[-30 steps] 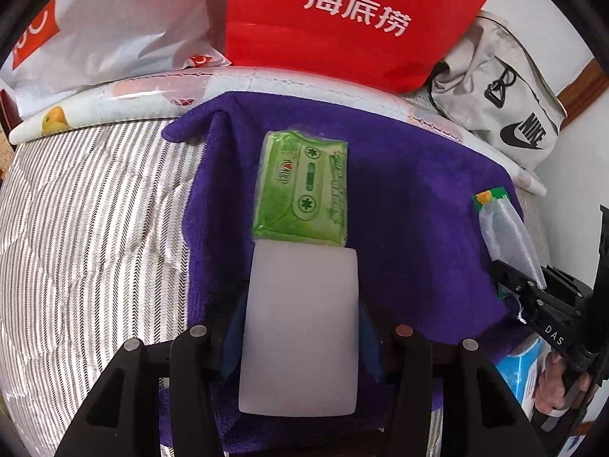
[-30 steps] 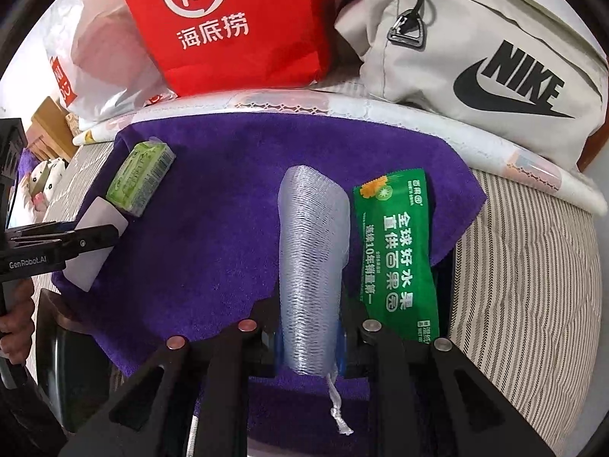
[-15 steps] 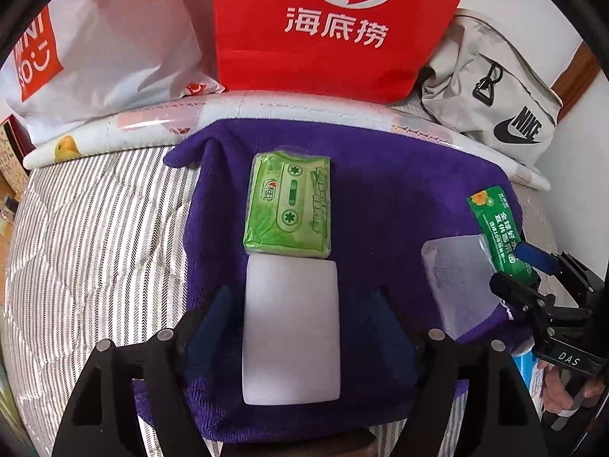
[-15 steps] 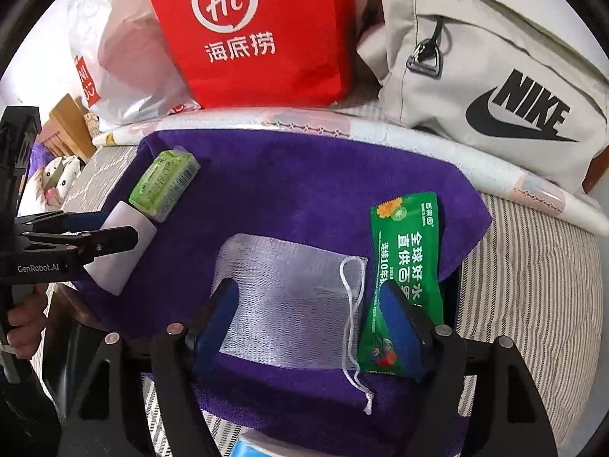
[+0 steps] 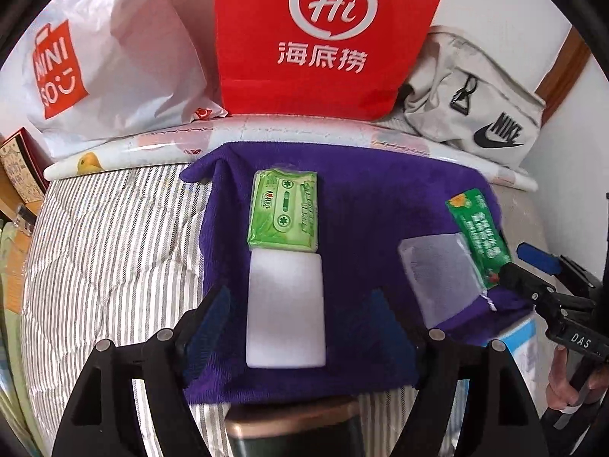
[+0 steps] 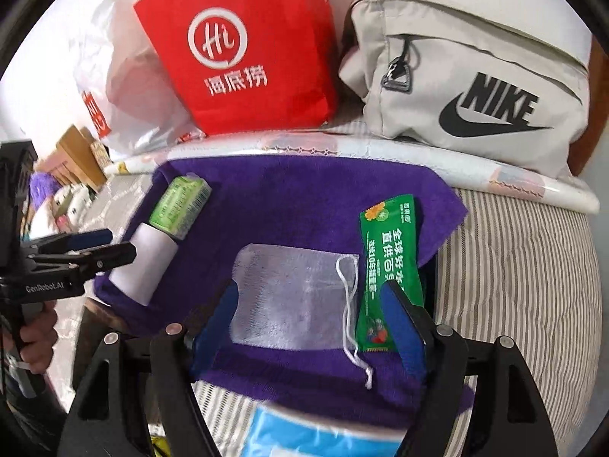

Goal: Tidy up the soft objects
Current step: 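Reach down and grasp the yellow pouch by its body with the right tool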

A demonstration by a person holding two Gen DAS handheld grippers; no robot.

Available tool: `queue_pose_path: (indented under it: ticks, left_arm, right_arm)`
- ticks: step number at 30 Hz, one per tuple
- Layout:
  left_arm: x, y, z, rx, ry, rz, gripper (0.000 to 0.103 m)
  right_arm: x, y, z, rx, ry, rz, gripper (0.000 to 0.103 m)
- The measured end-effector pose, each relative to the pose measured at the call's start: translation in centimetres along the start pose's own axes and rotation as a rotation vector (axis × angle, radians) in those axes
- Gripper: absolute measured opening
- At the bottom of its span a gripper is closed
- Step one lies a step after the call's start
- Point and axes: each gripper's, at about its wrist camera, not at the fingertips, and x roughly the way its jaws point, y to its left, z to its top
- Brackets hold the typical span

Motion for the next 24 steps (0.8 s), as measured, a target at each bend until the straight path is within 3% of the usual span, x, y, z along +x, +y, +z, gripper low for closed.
queue_pose_path:
  ticks: [5,15,24]
  left_arm:
    - [-2.9,0.2,-1.5,-0.025,-0.019,-0.112,0.075]
    - [-8.5,-0.5,-7.4,-0.021,-0.069,-0.104,0.075]
    - [-10.0,-2.2,-14.5,0.025,-0.056,-0.097,0.075]
  right_arm:
    - [-3.2,-0.1,-1.2,0.028,-0.04,0.022,0.076]
    - [-9.8,2.1,-6.4,-0.018,-0.121,0.022,0.076]
    - [-12.2,4.3,-12.5,-0.058,-0.117,0.062,0.076]
